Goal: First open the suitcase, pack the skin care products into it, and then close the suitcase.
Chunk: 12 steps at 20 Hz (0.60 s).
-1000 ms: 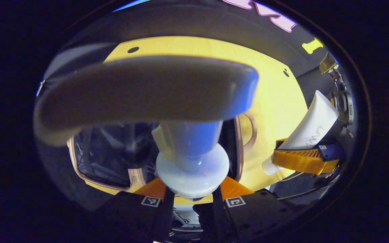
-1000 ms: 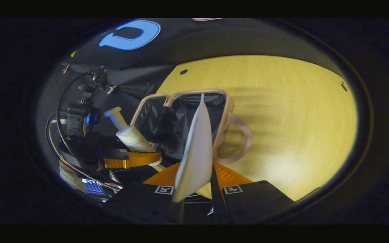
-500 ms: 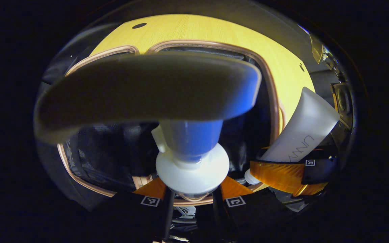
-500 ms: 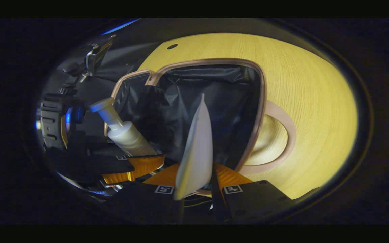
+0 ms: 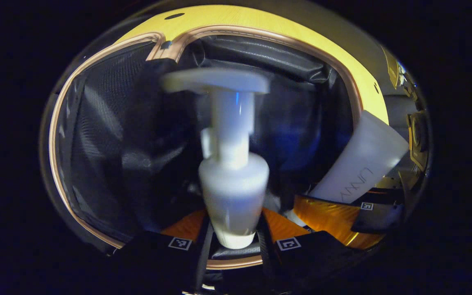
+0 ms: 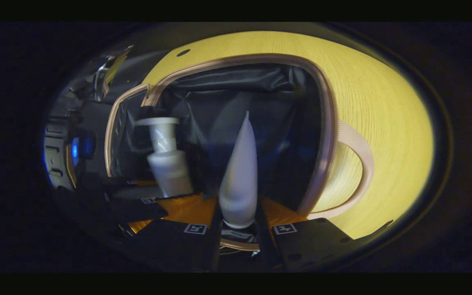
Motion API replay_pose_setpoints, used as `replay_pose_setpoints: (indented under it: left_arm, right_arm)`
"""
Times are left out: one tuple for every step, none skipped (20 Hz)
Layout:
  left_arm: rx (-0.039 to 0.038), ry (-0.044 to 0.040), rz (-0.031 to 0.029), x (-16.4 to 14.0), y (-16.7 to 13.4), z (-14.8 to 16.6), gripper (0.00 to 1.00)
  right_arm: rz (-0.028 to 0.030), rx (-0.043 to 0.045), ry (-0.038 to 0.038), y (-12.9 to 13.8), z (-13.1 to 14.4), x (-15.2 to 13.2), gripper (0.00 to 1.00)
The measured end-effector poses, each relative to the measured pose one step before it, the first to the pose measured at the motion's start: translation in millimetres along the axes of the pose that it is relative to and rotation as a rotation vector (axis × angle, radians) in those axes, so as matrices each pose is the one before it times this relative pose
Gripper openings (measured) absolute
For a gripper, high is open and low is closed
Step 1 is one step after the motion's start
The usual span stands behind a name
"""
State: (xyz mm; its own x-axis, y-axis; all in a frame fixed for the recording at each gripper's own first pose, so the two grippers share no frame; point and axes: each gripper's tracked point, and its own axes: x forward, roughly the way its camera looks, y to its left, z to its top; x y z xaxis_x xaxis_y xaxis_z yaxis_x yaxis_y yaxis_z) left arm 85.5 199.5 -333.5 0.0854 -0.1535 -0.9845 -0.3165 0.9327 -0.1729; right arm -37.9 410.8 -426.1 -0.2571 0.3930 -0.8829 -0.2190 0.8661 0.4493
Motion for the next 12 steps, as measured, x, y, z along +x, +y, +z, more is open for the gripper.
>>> replay_pose_setpoints:
  left_arm:
    - [-0.00897,-0.00847,-0.02421,0.10,-5.16,3.45,0.61]
    - [0.01200,-0.00832,-0.00017,-1.43,-0.91,1.32,0.63]
    - [0.01992,-0.01680,0.00192,-5.85,0.33,1.60,0.64]
    - [0.01218,-0.02612,-0.00152,-10.19,1.29,3.63,0.67]
    - [0.00568,-0.01918,-0.00734,-5.63,0.71,1.96,0.67]
    - [0.01148,-0.01374,-0.00733,-4.82,0.79,1.49,0.67]
    - [0.01702,-0.01019,-0.00723,-6.21,1.25,0.62,0.70]
    - [0.01699,-0.01570,-0.00450,-7.17,1.75,1.71,0.75]
    - [0.01894,-0.02458,-0.00551,-7.83,1.83,2.66,0.77]
    - [0.02008,-0.02985,-0.00741,-8.77,1.74,2.95,0.74]
    - [0.02036,-0.03785,-0.00207,-8.79,3.18,2.87,0.77]
    - [0.02166,-0.04211,-0.00609,-10.38,2.88,4.58,0.78]
  right_arm:
    - [0.00859,0.01279,-0.00806,1.74,-0.40,2.20,0.45]
    - [0.00646,0.01129,0.00277,1.54,-0.05,-5.29,0.48]
    - [0.00176,0.00240,-0.01786,1.67,1.79,-1.34,0.54]
    - [0.00015,0.00912,-0.01123,0.40,-0.08,-5.59,0.53]
    - [0.00593,0.01150,-0.00289,1.12,0.05,-6.17,0.63]
    - [0.00796,0.01689,-0.00624,1.51,0.09,-3.57,0.64]
    - [0.00998,0.01096,0.00477,2.17,0.11,-3.26,0.75]
    - [0.01609,-0.00012,0.00895,4.62,-3.10,-6.92,0.75]
    - [0.01452,-0.00501,-0.00877,3.31,0.57,-6.38,0.79]
    - [0.01357,-0.00420,-0.01561,2.07,2.90,-3.86,0.86]
    - [0.02338,-0.00807,-0.02469,2.53,2.10,-5.99,0.98]
    - [0.03179,-0.01408,-0.02786,5.16,2.29,-8.56,0.98]
